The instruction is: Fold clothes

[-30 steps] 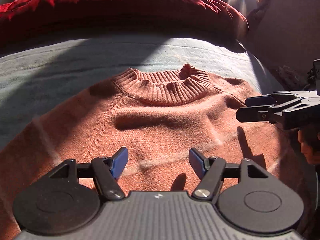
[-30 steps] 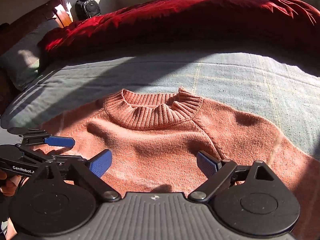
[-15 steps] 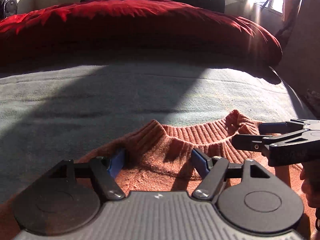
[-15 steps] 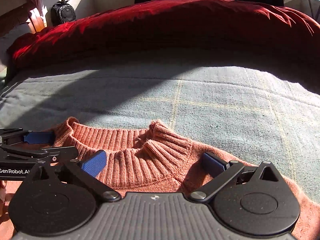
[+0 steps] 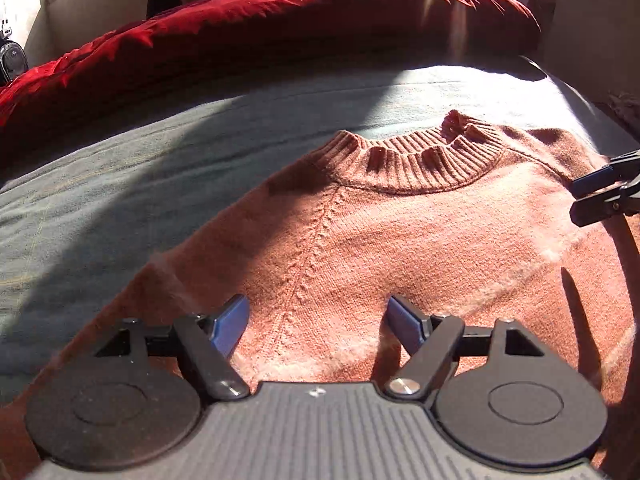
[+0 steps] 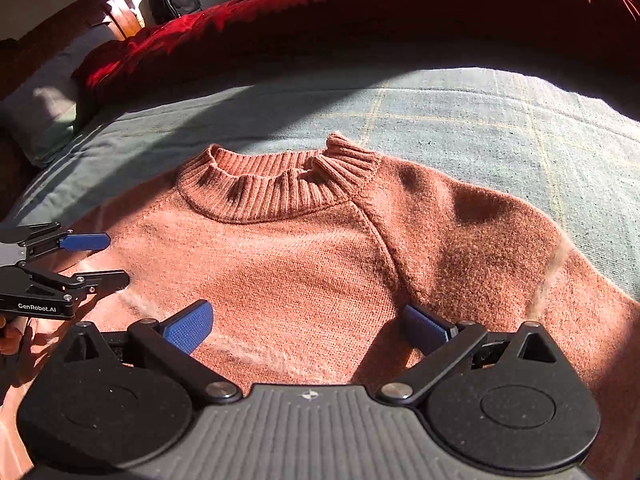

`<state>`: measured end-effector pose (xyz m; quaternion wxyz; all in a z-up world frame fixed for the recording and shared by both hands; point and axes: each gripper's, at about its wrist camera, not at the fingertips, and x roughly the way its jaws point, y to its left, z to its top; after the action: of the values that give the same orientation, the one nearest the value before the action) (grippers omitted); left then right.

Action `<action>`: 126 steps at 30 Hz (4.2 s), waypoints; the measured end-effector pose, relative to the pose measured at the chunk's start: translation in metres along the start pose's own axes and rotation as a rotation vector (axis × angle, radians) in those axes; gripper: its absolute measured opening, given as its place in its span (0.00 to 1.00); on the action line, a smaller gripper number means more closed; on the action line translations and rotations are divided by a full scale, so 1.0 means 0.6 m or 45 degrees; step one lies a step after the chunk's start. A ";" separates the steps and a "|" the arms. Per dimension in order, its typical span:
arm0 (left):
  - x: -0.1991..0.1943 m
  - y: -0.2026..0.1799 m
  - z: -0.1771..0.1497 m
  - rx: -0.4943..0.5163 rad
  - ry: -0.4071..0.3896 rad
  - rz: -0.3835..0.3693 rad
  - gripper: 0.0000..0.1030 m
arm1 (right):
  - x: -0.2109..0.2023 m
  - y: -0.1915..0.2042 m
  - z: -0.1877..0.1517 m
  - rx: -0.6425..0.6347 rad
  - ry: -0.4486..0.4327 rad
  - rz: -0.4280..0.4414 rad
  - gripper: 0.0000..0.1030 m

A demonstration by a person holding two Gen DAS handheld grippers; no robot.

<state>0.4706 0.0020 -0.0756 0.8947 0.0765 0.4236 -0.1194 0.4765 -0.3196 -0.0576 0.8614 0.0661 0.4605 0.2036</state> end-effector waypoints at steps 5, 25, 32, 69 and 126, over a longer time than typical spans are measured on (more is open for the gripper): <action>-0.042 0.059 0.002 -0.196 0.029 -0.004 0.75 | -0.065 -0.010 -0.014 0.094 -0.019 -0.059 1.00; -0.158 0.052 -0.087 -0.388 -0.073 -0.255 0.75 | -0.152 -0.001 -0.178 0.481 -0.160 0.128 1.00; -0.099 0.024 -0.052 -0.430 -0.069 -0.353 0.79 | -0.113 0.055 -0.190 0.448 -0.173 0.134 1.00; -0.281 -0.196 -0.289 0.026 0.017 -0.166 0.86 | -0.240 0.152 -0.420 0.076 -0.148 -0.238 1.00; -0.346 -0.241 -0.387 -0.076 -0.155 0.004 0.99 | -0.253 0.173 -0.530 0.078 -0.402 -0.335 1.00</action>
<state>0.1316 -0.0504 -0.0659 0.9209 0.0429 0.3715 -0.1097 0.1108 -0.3115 -0.0902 0.9397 0.0627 0.3305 0.0623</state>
